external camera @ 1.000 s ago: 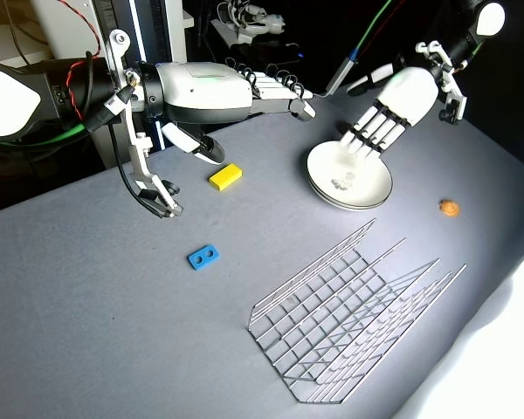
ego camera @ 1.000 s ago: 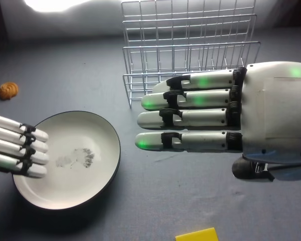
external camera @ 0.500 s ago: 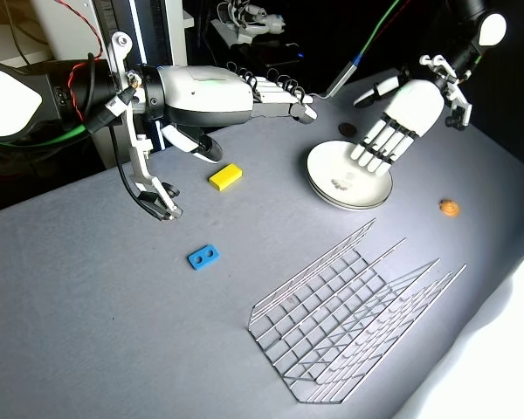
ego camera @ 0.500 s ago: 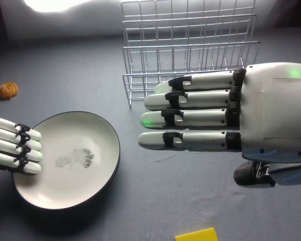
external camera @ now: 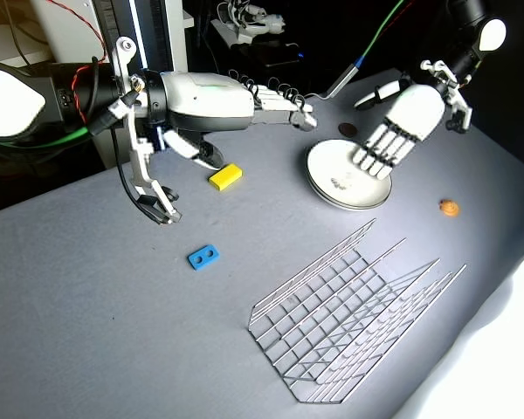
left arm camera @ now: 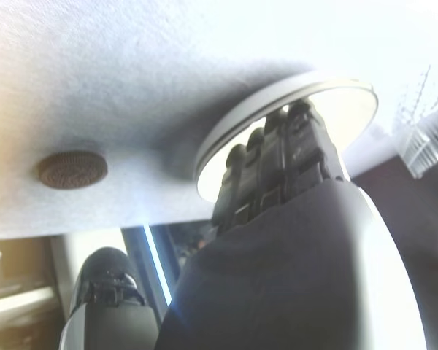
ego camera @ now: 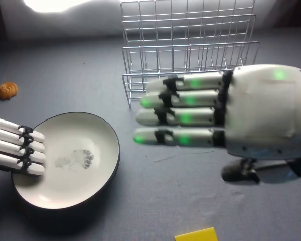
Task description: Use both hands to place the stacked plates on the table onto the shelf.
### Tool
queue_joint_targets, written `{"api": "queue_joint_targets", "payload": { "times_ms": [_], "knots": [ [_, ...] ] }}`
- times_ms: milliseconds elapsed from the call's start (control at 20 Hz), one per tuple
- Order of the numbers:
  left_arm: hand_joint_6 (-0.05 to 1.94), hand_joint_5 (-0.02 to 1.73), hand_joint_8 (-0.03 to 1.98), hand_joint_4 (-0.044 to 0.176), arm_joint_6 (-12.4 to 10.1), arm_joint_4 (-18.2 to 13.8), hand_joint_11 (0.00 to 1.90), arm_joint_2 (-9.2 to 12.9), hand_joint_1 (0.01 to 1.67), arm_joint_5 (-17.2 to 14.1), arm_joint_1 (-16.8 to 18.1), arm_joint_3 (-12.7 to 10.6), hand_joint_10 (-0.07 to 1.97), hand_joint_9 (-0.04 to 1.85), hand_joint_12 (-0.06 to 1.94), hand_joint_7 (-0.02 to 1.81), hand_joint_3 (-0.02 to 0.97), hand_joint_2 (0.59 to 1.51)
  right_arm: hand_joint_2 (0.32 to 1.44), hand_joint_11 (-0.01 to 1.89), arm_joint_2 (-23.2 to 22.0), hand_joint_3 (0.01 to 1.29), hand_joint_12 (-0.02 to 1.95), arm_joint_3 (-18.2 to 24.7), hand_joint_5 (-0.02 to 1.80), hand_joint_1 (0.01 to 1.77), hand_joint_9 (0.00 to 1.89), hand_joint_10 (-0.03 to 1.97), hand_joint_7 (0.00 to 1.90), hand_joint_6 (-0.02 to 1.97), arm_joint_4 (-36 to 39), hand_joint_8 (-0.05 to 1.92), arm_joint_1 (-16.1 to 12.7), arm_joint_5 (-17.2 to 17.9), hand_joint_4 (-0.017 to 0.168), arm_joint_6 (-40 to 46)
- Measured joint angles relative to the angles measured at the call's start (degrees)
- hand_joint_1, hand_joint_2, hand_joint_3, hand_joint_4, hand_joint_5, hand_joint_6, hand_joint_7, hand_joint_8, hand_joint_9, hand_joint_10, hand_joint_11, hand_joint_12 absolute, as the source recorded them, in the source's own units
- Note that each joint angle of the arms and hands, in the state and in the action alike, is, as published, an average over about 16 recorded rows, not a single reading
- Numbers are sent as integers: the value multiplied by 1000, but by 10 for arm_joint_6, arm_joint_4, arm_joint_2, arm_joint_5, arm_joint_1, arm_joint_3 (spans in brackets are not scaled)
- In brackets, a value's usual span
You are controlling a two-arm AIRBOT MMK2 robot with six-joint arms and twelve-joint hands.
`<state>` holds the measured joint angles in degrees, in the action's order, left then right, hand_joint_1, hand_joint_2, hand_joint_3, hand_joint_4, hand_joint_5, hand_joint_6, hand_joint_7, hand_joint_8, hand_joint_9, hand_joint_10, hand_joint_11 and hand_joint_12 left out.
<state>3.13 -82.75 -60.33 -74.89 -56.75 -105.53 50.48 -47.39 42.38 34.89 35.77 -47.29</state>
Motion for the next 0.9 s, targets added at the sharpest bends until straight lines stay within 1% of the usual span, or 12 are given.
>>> {"api": "queue_joint_targets", "payload": {
  "times_ms": [150, 350, 900],
  "knots": [
    [-8, 9, -14, -1, 0, 0, 17, -4, 20, 3, -1, 3, -10, 14, -21, 3, 20, 1030, 973, 17, 20, 33, 238, -10, 21, 990, 22, 8, 22, 23, -19, 14, -4, -21, 3, -17],
    [-3, 7, -14, -2, -4, 0, 17, -9, 20, 11, 3, 13, -16, 12, -19, -2, 20, 1029, 998, 16, 52, 33, 234, -26, 20, 976, 21, 8, 22, 23, -44, 13, -9, -47, 4, -41],
    [1, 5, -15, -2, -19, -2, 17, -18, 20, 40, 32, 53, -17, 16, 0, -8, 19, 1029, 1010, 15, 142, 33, 413, -75, 21, 977, 25, 8, 23, 22, -81, 12, -16, -89, 4, -86]
  ]
}}
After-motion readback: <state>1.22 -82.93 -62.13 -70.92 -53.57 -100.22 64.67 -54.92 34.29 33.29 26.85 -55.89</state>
